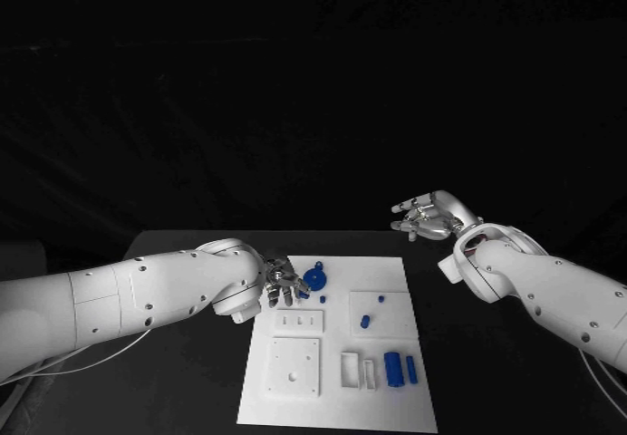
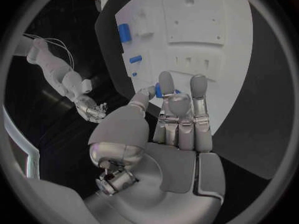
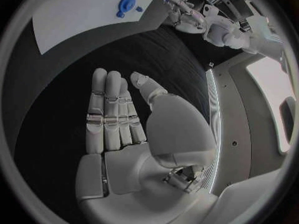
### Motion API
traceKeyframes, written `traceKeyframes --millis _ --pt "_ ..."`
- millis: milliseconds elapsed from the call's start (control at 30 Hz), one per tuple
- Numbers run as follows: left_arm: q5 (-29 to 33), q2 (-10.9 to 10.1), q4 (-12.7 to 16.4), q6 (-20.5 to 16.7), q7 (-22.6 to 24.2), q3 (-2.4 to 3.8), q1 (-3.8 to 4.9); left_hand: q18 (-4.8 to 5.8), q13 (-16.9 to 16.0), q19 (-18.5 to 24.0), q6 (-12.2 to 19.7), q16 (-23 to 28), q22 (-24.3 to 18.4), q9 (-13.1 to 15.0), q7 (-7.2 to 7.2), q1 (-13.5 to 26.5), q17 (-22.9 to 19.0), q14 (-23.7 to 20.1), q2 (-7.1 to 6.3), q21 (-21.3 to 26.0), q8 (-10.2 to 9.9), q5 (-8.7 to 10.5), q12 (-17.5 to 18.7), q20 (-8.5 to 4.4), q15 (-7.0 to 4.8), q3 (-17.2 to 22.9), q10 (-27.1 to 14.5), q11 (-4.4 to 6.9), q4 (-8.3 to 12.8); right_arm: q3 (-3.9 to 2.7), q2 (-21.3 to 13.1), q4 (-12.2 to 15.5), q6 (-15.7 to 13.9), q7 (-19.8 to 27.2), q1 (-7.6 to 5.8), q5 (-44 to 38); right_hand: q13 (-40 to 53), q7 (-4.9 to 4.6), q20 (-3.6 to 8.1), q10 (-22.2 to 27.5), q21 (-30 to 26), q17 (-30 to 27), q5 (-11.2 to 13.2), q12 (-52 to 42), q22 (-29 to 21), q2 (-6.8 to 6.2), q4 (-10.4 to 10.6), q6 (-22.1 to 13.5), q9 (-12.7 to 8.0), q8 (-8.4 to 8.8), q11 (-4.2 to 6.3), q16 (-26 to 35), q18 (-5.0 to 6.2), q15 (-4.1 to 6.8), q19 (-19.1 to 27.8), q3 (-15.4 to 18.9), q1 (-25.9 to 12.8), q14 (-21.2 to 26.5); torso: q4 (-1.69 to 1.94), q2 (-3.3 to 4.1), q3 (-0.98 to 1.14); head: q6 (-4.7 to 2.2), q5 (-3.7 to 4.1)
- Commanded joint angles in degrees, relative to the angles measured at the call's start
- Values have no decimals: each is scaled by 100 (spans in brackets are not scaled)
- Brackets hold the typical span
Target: Assemble the parts on the task board
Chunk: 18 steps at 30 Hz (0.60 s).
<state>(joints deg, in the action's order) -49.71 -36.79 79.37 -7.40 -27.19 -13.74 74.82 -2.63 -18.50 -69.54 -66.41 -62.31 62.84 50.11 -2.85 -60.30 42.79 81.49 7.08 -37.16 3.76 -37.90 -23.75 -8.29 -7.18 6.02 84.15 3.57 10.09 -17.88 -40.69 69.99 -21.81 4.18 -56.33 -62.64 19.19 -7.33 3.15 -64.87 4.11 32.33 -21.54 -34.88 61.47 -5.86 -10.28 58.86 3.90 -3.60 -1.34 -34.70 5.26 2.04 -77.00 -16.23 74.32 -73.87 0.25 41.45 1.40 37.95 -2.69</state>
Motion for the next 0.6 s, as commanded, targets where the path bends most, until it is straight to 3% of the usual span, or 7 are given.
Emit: traceKeyframes --millis 33,100,233,367,433,467,600 --pt "-459 13 7 -130 -71 1 -78 46 7 -53 -341 -24 31 -3 301 -51 15 46 16 35 1 -15 -22 2 -8 623 257 43 606 -37 76 -84 -173 301 -24 288 57 11 41 -107 80 56 -32 -148 37 27 -36 11 -6 2 38 -109 -16 46 -158 10 -40 -150 -2 6 -7 58 36" --pt "-619 38 -21 -157 -78 0 -153 45 23 -87 -347 -20 147 -21 300 -58 17 48 7 135 0 -13 -25 3 -7 627 258 42 608 -64 153 -153 -160 309 -55 301 101 13 57 -51 60 81 -41 -224 77 36 -78 6 -7 3 38 -127 -41 48 -148 -22 -75 -125 -15 9 -10 69 24" --pt "-847 81 -76 -177 -78 0 -237 46 25 -116 -351 -26 229 -33 300 -65 26 45 5 203 0 -17 -39 8 -4 624 257 41 604 -81 274 -262 -140 332 -104 397 72 6 39 -6 12 62 -51 -190 68 39 -86 -9 -8 4 23 -79 -46 26 -95 -19 -100 -55 -4 6 1 111 43" --pt "-1015 113 -128 -177 -73 0 -304 46 28 -136 -356 -42 287 -47 301 -70 41 54 2 255 0 -14 -44 10 -1 626 259 41 607 -88 392 -420 -55 412 -160 546 -210 22 -17 -36 -42 -133 -87 224 -69 144 -132 173 5 -12 11 245 -40 -28 152 -143 -109 66 -2 3 0 115 112" --pt "-1058 125 -154 -166 -74 0 -335 48 38 -165 -356 -62 376 -70 304 -71 55 56 0 340 -1 -5 -36 13 4 624 260 42 604 -90 443 -481 -2 465 -180 635 -603 24 -62 -306 -19 -389 59 844 -227 148 -267 250 -19 32 4 648 -21 -73 339 -326 -100 15 -4 4 0 124 122" --pt "-1072 131 -165 -161 -73 0 -352 48 38 -165 -356 -62 376 -70 304 -71 55 56 0 340 -1 -5 -36 13 4 624 260 42 604 -90 467 -508 19 490 -189 691 -782 4 -120 -305 -21 -516 78 1137 -352 257 -226 294 -8 4 -62 883 -43 -132 538 -397 -144 116 -8 5 0 132 117" --pt "-1085 147 -190 -157 -67 1 -423 52 26 -204 -362 -81 500 -86 299 -83 67 52 -5 431 0 -13 -77 9 -3 621 259 41 606 -92 538 -595 72 552 -216 852 -1574 -16 -279 -804 -41 -1112 64 2494 -1153 321 -279 283 -9 3 -197 1895 18 -257 817 -450 -196 -52 -10 6 -1 154 138"
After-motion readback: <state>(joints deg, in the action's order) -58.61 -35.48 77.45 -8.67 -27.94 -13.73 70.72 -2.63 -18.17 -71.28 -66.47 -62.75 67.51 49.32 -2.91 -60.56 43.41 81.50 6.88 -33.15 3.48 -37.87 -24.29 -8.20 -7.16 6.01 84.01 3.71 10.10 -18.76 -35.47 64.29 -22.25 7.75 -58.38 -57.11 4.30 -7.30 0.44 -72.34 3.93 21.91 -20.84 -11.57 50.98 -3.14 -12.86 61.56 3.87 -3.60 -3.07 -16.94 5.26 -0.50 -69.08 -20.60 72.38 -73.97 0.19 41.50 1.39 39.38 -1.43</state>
